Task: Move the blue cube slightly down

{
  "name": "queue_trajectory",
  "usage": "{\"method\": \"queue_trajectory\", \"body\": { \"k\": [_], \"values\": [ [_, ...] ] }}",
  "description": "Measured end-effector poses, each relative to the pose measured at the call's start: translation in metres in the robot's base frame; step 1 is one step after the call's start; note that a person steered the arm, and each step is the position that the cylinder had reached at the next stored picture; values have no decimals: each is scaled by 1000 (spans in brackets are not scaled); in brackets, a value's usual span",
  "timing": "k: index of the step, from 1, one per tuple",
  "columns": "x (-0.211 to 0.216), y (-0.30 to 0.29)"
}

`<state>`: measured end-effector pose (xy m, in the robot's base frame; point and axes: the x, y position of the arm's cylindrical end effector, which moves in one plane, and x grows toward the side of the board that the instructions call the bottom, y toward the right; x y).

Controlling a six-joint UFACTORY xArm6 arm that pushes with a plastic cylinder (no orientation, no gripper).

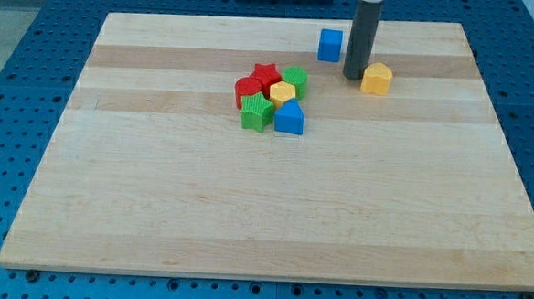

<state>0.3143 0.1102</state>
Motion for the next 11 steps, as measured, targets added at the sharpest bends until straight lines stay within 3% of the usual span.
{"method": "queue_trajectory", "body": {
  "k": [5,7,11],
  "values": [
    [-90,10],
    [-91,-23],
    [-63,-30]
  ]
}}
